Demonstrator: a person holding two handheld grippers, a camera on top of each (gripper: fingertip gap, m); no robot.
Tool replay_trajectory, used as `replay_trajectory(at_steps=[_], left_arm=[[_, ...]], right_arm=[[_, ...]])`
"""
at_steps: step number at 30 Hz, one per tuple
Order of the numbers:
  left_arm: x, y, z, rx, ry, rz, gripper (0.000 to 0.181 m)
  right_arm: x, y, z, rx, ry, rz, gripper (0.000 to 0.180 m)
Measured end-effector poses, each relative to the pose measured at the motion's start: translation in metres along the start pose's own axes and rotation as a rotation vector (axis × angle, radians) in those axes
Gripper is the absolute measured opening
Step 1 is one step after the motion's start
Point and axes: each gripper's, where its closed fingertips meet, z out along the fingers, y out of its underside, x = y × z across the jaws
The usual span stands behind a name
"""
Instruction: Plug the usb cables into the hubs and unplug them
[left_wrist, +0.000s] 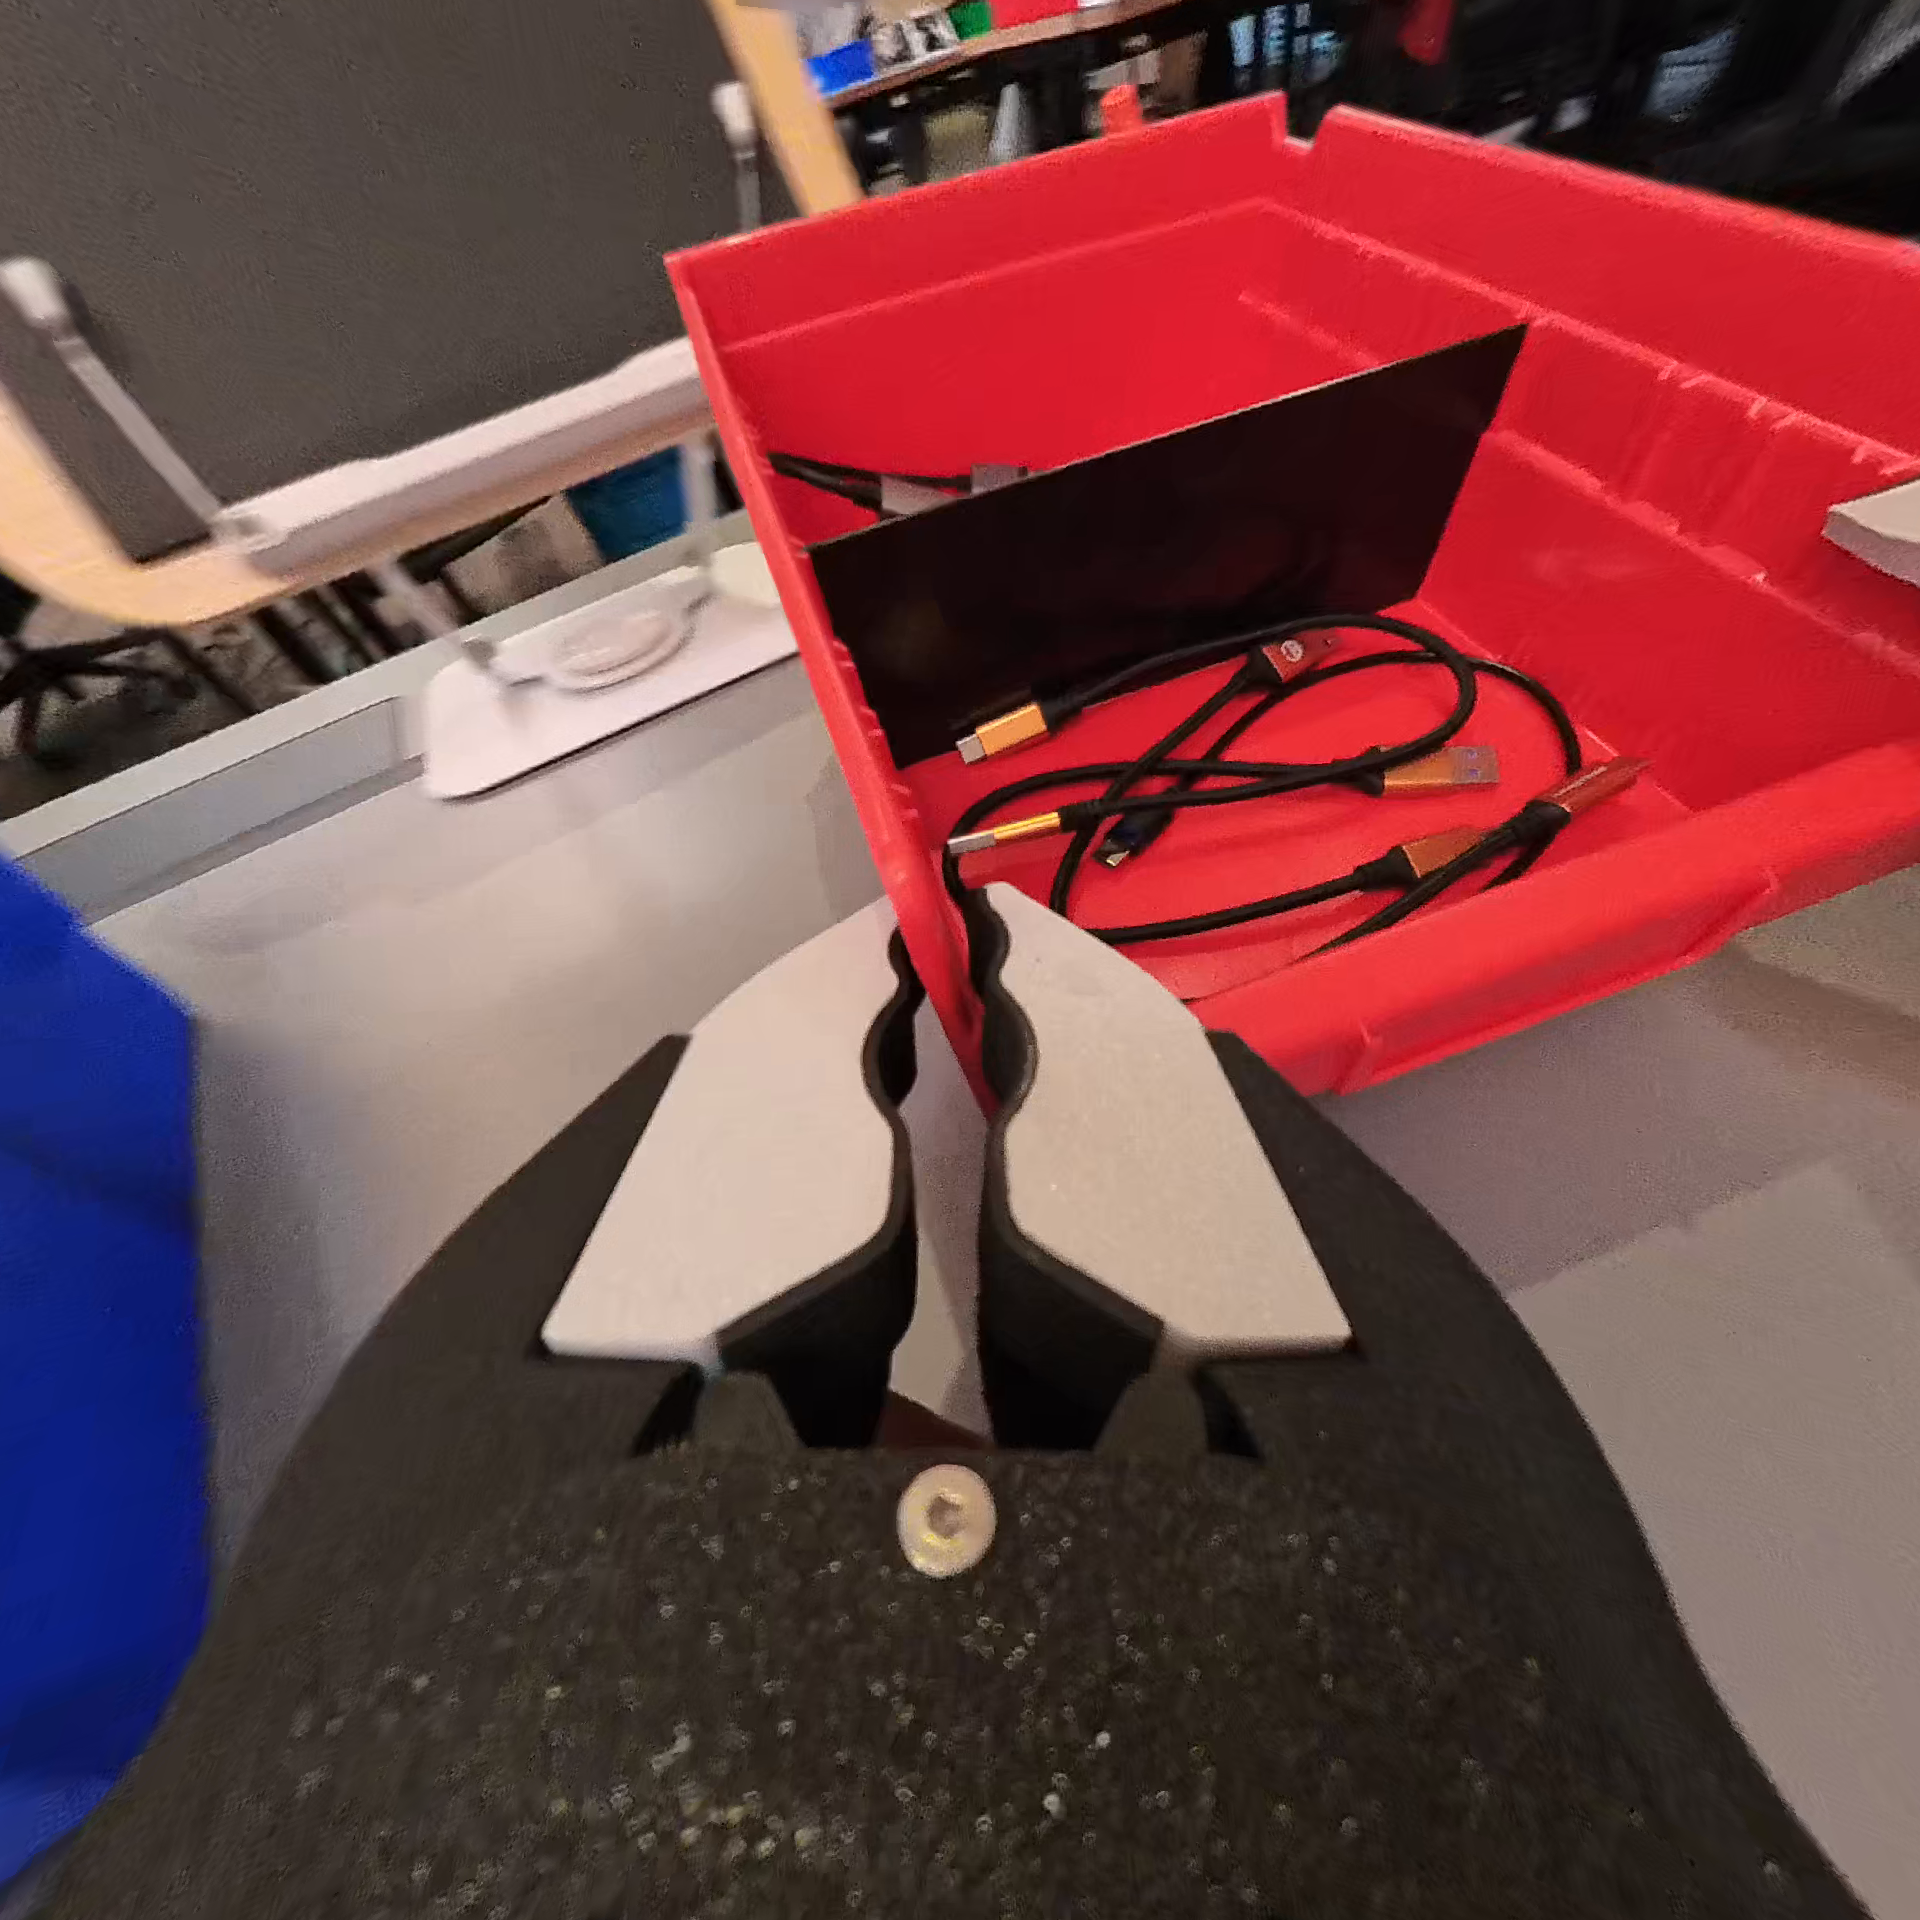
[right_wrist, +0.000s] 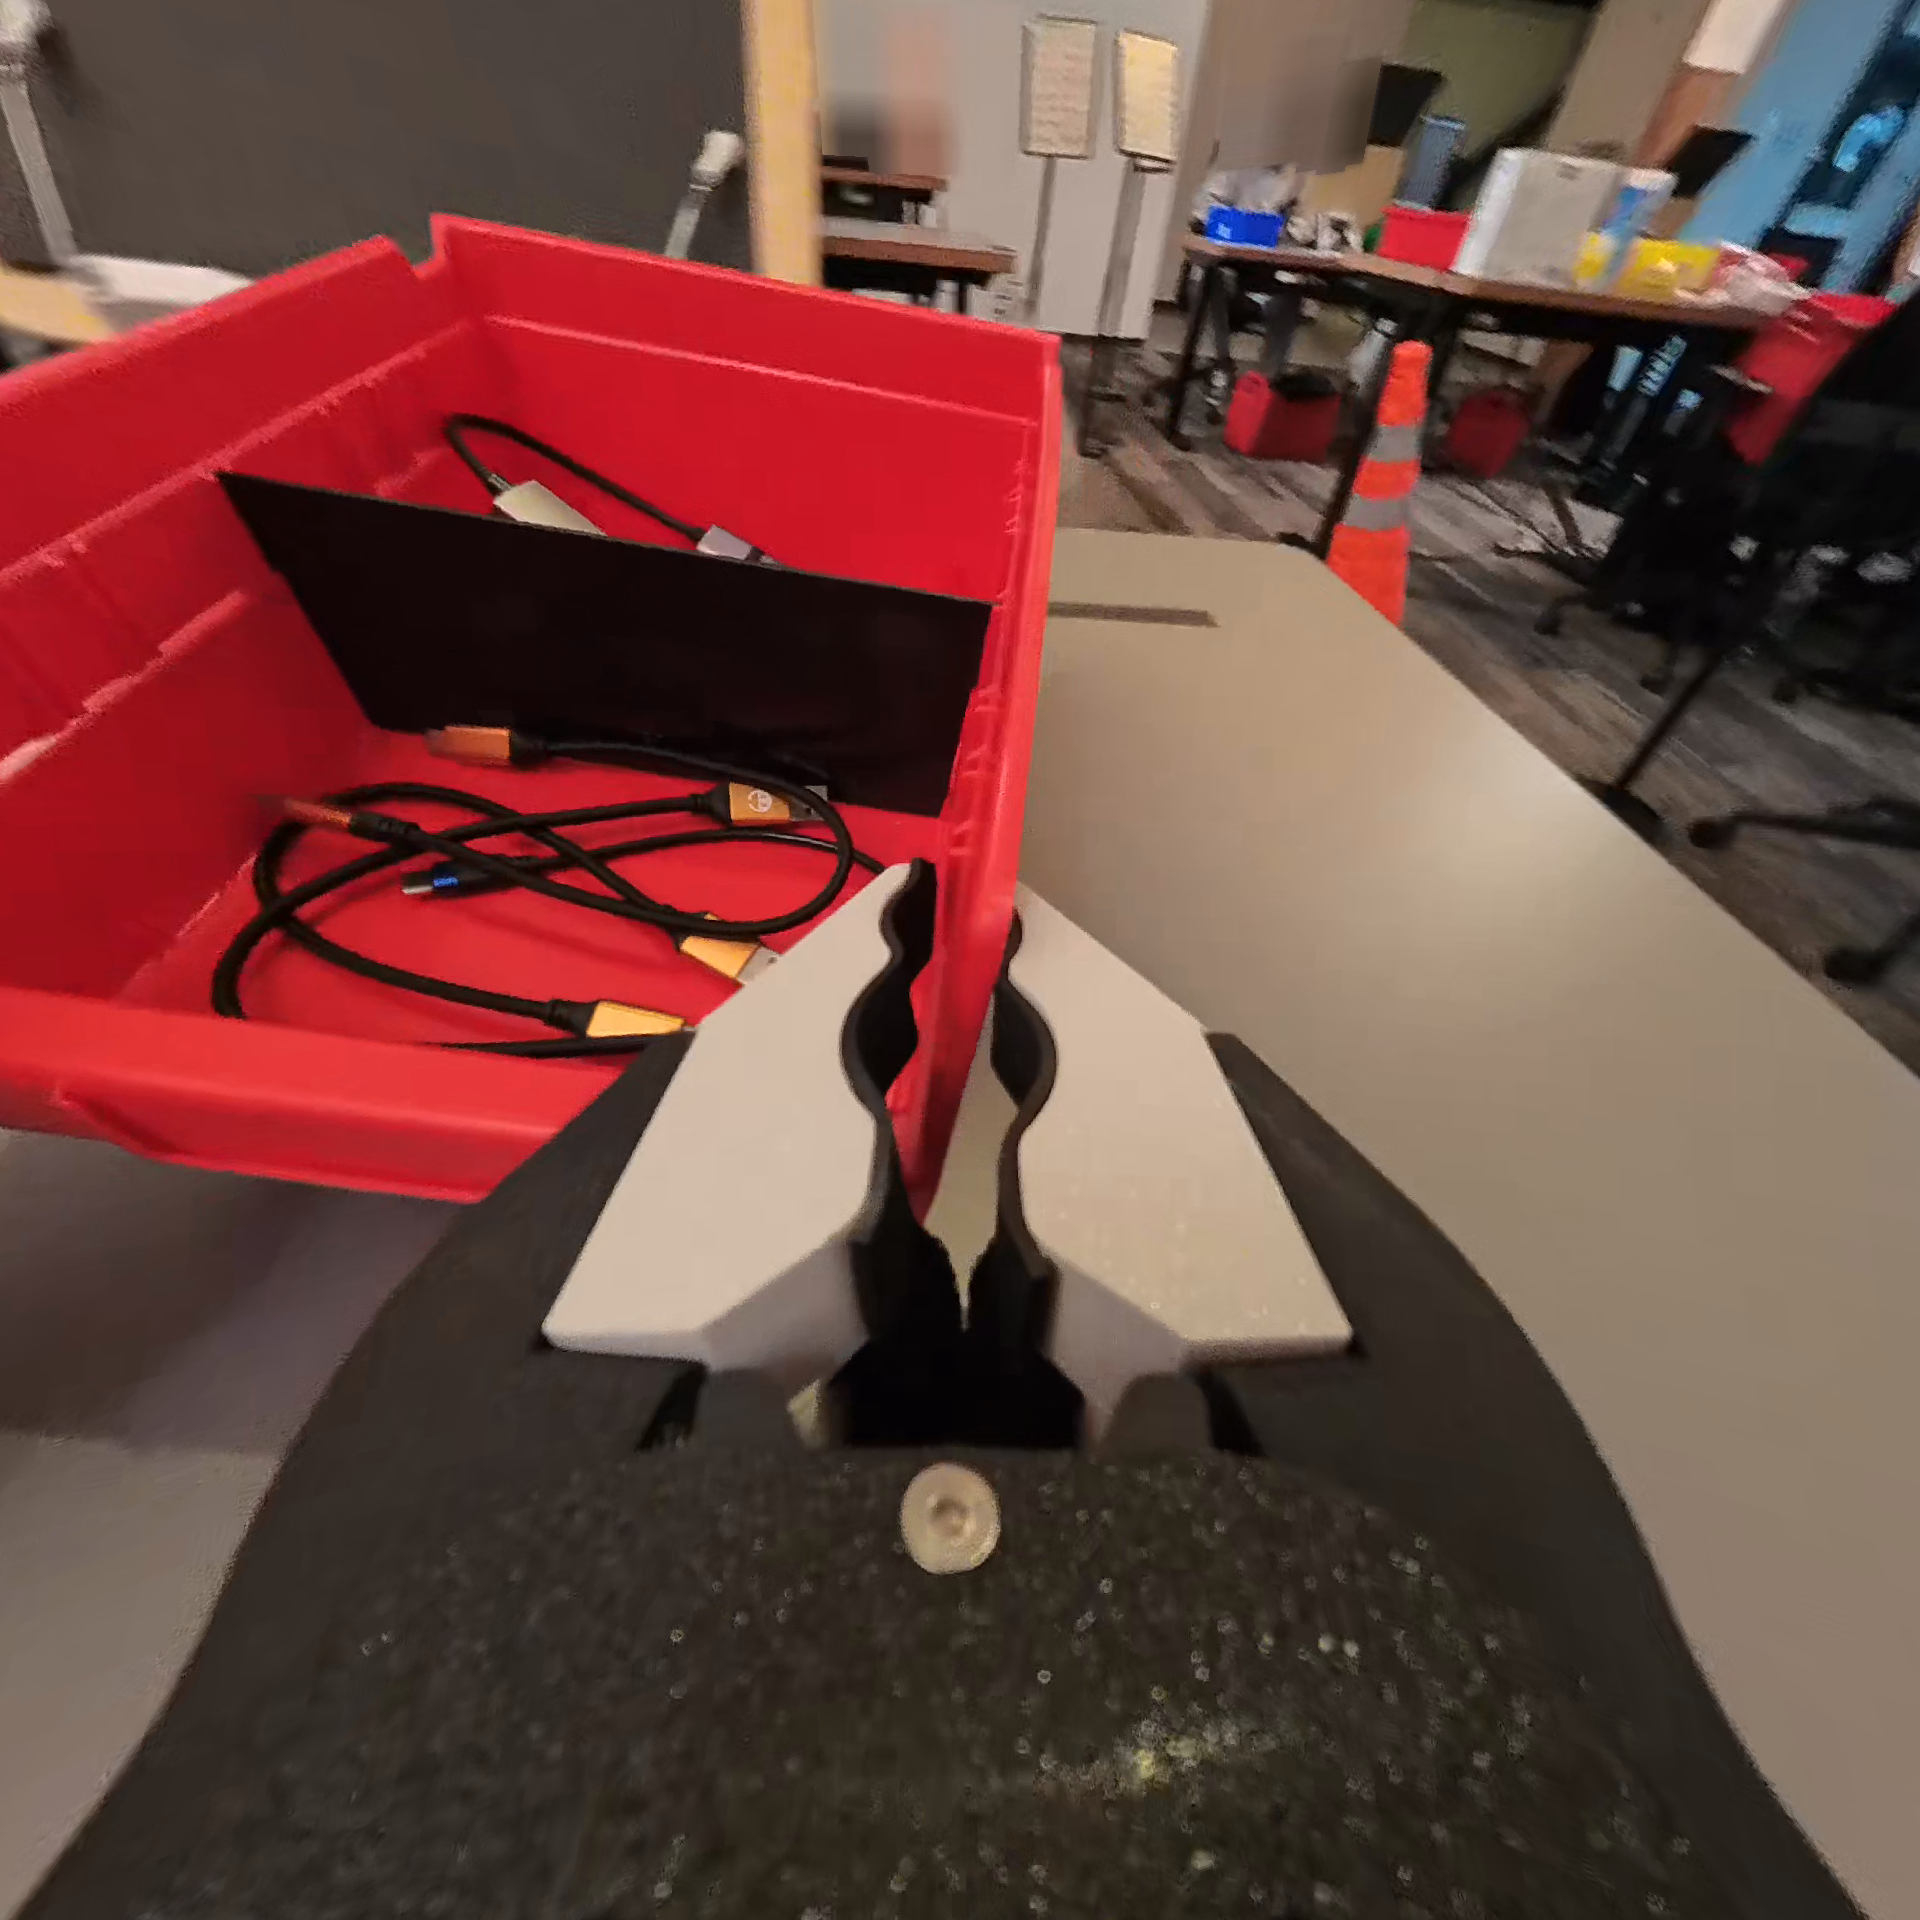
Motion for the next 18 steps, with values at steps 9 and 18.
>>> replay_trajectory(at_steps=[9,18], left_arm=[[-0.078,0.059,-0.041,-0.149,-0.177,-0.12,0.007],[-0.076,0.047,-0.085,-0.063,-0.115,-0.228,0.027]], right_arm=[[-0.105,0.012,0.03,-0.08,-0.242,-0.071,0.006],[-0.129,0.015,0.03,-0.108,-0.417,-0.036,0.023]])
